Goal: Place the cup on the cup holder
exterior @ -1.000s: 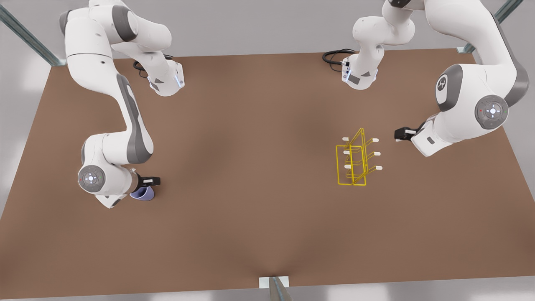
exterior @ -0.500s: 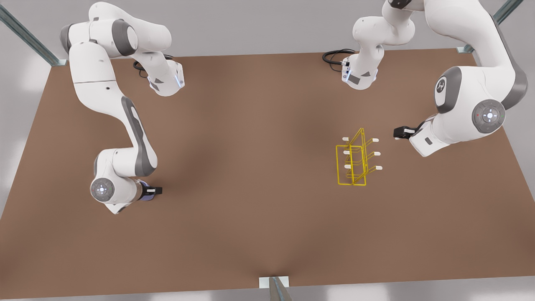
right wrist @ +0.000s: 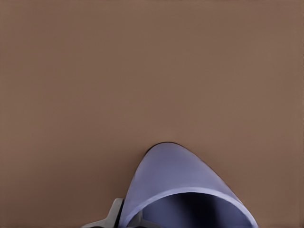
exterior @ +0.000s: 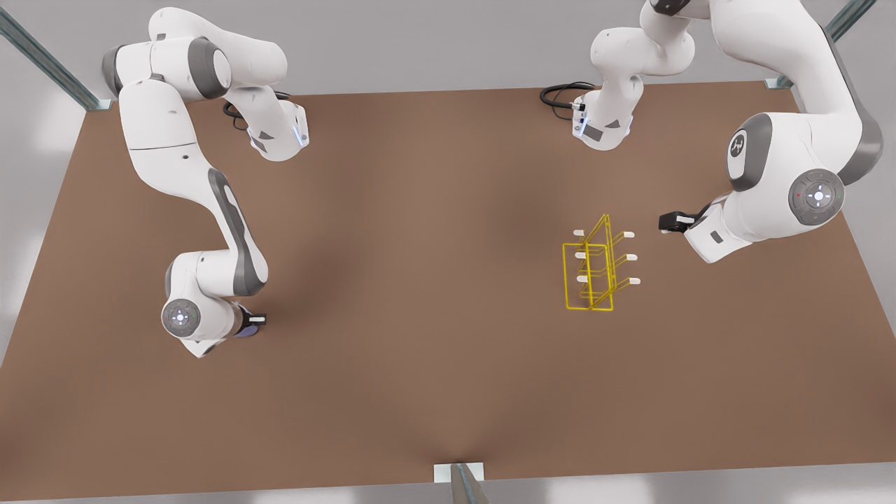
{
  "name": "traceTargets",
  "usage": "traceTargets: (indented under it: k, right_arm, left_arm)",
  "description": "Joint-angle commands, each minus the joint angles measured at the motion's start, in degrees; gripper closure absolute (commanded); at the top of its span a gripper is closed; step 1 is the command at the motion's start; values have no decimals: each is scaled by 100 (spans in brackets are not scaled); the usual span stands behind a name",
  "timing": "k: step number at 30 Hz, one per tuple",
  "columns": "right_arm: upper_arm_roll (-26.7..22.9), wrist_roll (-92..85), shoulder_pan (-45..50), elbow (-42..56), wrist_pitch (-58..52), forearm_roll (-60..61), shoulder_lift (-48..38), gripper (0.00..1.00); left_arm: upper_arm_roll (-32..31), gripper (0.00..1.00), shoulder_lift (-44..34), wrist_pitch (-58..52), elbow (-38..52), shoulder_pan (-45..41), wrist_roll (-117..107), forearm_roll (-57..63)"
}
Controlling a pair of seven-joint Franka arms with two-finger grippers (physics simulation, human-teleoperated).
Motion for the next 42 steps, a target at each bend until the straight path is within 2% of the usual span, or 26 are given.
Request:
traceTargets:
  k: [1, 4, 6, 11, 15, 17, 19, 21, 27, 37, 38, 39, 42]
  right_arm:
    - [0, 132, -11, 7, 39, -63, -7, 79]
    - [52, 70, 60, 34, -145, -1, -367, 79]
    - [201, 70, 77, 95, -365, 728, -613, 79]
    - [817, 114, 104, 421, -656, 4513, -499, 79]
    - [940, 26, 789, 930, -550, 6485, 72, 79]
    - [1502, 35, 789, 1273, -295, 6757, 564, 79]
    - [2170, 87, 789, 1615, 399, 6811, 1021, 79]
    - [2469, 114, 1026, 1905, 900, 6793, 1469, 79]
    - [2452, 430, 2072, 3506, 1647, 6758, 2937, 79]
    - [2338, 1239, 2486, 3435, 2104, 6731, 3131, 79]
    - [2338, 1257, 2486, 3409, 2122, 6731, 3131, 35]
    - [2338, 1257, 2494, 3391, 2184, 6731, 3131, 23]
    - [2338, 1248, 2486, 3356, 2175, 6714, 3113, 17]
  left_arm:
    - [0, 0, -6, -5, 2, 0, 19, 7]
    - [0, 0, -6, -5, 2, 0, 19, 7]
    - [0, 0, -6, -5, 2, 0, 19, 7]
    - [0, 0, -6, -5, 2, 0, 19, 7]
    - [0, 0, -6, -14, 2, 0, 19, 7]
    - [0, 0, -6, -23, 2, 0, 19, 7]
    - [0, 0, -6, -23, 2, 0, 19, 7]
    - [0, 0, -6, -23, 2, 0, 19, 7]
    - [0, 0, 20, -23, 2, 0, 19, 7]
    - [0, 0, 38, -23, 2, 0, 28, 7]
    - [-9, 0, 38, -23, 2, 0, 37, 7]
    - [-9, 0, 46, -23, 2, 0, 37, 7]
    - [-9, 0, 46, -23, 2, 0, 28, 7]
